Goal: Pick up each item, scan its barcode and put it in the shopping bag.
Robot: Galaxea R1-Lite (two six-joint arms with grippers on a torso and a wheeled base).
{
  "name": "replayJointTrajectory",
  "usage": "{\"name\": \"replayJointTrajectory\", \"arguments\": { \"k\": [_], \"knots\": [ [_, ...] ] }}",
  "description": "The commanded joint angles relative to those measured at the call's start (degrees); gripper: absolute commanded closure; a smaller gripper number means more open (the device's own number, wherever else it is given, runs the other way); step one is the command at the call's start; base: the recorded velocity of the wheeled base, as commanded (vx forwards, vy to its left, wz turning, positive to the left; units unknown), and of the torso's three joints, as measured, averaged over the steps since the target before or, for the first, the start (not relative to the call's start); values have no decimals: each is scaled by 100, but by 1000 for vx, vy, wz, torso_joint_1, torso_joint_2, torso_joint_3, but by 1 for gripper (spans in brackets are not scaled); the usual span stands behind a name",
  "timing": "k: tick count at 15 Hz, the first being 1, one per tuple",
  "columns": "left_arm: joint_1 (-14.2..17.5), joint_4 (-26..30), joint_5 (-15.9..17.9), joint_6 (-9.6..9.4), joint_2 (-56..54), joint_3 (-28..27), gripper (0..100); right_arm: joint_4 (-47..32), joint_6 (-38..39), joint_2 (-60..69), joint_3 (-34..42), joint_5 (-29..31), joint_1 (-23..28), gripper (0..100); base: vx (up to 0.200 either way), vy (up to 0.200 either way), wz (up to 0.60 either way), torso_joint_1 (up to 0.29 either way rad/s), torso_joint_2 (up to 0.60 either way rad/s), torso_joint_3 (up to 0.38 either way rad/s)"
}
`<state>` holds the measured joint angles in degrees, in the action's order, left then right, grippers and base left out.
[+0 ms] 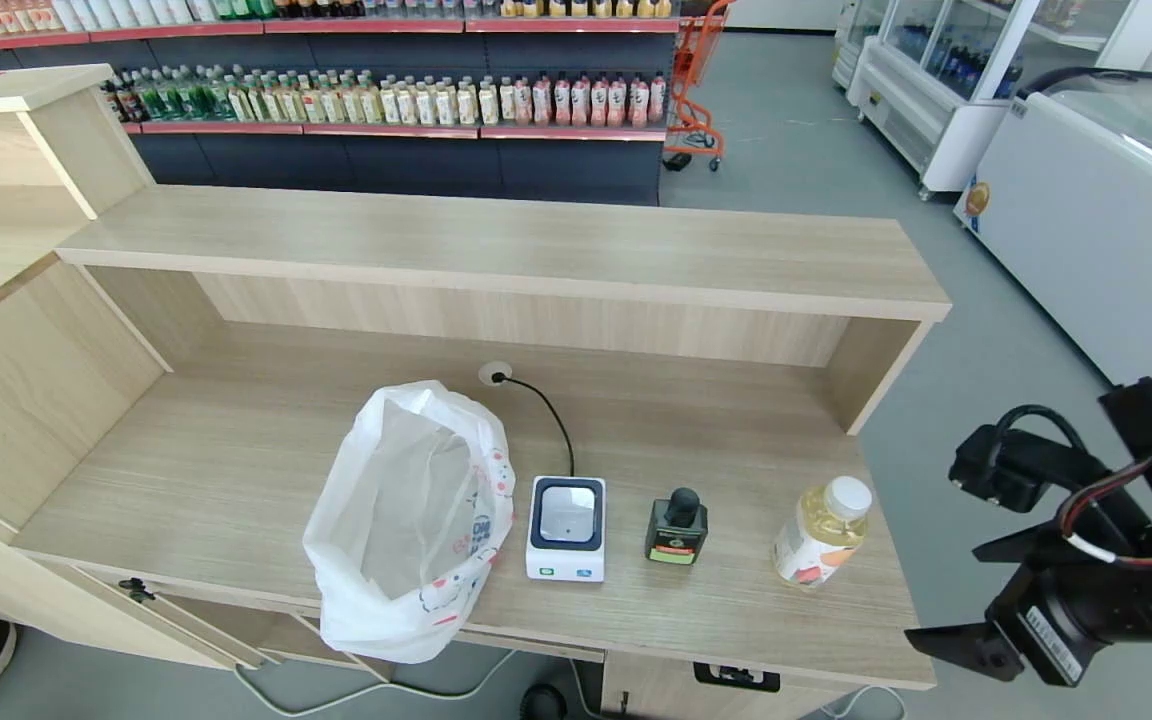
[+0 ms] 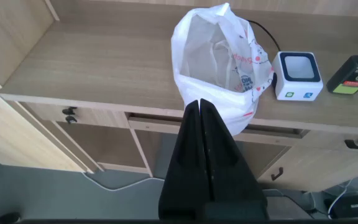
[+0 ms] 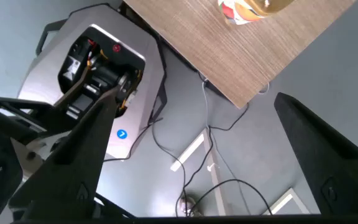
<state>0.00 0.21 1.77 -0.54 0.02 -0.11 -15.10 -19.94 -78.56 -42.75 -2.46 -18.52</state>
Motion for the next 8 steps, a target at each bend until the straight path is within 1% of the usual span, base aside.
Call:
{"name": "replayJointTrajectory", "arguments": {
  "k": [1,3,7,8],
  "knots": [
    [0,-3,-1,1,6,-7,100,271,8,-476,206,-9,-135,0,0,0,0,0,0,0],
    [0,-3,-1,1,6,-7,100,658,43,-758,180,-17,-310,0,0,0,0,0,0,0],
    [0,-3,-1,1,6,2,100,1546,34,-1408,206,-26,-354,0,0,0,0,0,0,0],
    [0,-3,-1,1,6,-7,100,1669,34,-1505,206,-35,-363,0,0,0,0,0,0,0]
  ]
}}
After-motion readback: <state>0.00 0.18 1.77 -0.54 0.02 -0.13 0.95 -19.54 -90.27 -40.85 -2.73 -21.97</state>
